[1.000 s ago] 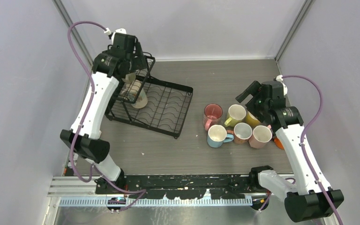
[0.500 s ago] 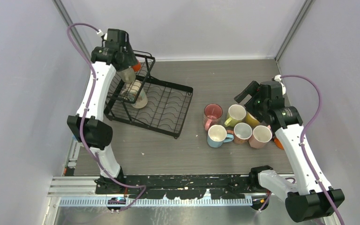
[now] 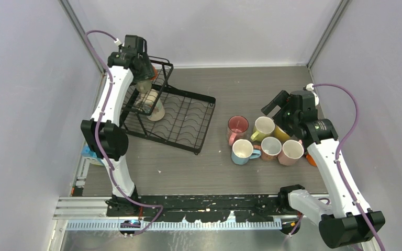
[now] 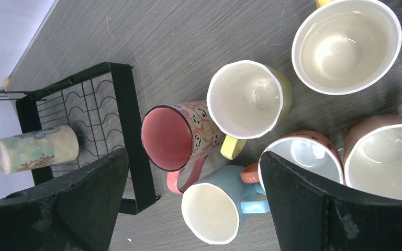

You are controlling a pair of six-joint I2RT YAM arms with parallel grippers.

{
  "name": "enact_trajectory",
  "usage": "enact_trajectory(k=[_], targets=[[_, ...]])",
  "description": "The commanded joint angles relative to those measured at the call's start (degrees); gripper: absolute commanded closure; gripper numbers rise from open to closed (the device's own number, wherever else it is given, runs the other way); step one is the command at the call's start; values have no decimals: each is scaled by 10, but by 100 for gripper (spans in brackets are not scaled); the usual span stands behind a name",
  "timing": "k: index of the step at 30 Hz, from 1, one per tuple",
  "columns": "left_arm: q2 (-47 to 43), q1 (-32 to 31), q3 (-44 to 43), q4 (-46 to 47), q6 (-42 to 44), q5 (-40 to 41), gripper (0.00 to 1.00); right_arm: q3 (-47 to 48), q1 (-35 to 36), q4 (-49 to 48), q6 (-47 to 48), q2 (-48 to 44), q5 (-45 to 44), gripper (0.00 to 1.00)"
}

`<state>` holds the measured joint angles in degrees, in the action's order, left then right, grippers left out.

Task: Unload the cups from the dish rack
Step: Unload the cup from the dish rack.

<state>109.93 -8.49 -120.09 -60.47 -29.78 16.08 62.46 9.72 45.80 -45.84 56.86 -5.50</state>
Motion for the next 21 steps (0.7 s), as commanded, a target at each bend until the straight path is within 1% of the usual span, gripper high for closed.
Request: enact_trajectory(k=[1, 9, 14, 17, 20, 21], targets=[[-6, 5, -6, 15, -2, -10, 27, 7, 5, -17, -1, -14, -12, 0], [-15, 4, 10, 15, 2, -7, 27, 3, 8, -21, -4, -14, -13, 0], [-37, 4, 44, 30, 2, -8, 27, 4, 11, -23, -5, -15, -13, 0], [-40, 4, 48, 27, 6, -7, 27, 4, 12, -23, -6, -15, -12, 0], [-41, 4, 50, 30, 9, -9, 36, 4, 13, -24, -6, -15, -13, 0], [-41, 4, 47, 31, 9, -9, 40, 5, 14, -24, -6, -15, -13, 0]])
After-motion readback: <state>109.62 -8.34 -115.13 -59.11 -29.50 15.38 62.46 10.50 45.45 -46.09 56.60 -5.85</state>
